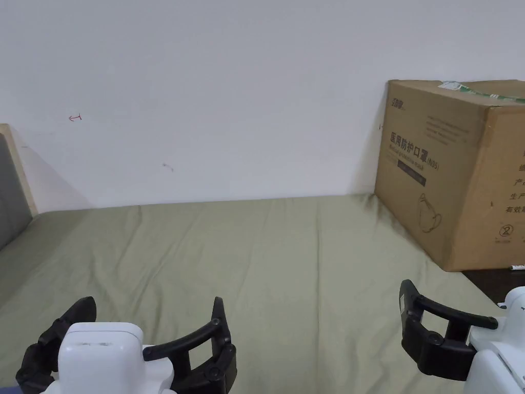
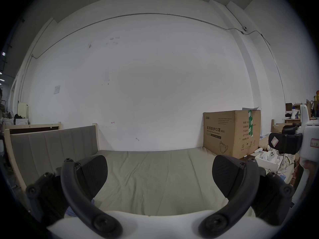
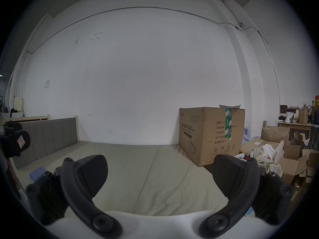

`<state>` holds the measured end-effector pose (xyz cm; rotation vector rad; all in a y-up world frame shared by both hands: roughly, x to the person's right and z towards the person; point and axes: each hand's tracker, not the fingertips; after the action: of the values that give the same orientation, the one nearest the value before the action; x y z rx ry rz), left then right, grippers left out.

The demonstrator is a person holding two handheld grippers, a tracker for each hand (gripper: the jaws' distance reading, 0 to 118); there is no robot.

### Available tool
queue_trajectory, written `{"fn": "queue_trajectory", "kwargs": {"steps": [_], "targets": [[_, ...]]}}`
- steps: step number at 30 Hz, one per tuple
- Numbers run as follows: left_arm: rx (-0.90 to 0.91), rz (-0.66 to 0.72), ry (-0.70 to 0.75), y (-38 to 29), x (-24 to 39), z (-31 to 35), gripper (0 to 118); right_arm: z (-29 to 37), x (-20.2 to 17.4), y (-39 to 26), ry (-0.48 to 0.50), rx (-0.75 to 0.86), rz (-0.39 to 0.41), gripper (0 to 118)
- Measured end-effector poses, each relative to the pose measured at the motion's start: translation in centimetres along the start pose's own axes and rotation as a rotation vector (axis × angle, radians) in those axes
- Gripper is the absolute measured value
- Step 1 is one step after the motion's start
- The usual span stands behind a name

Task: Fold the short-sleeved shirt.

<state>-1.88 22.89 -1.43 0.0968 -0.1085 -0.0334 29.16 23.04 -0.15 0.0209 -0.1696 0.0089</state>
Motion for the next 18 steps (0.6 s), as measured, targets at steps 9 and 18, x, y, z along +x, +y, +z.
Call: {"fn": "queue_trajectory", "kwargs": {"steps": [9,18], "targets": [[0.001,-0.004,0.008,0.16,0.28,-0.25,118,-0.12,0.00,-0.03,0.019,-0.005,0.022,118],[-0.048,0.027,-0.019,0.08,0.10,-0.77,118,-0.49,0.12,-0.30,0.017,-0.023,0.033,118]]}}
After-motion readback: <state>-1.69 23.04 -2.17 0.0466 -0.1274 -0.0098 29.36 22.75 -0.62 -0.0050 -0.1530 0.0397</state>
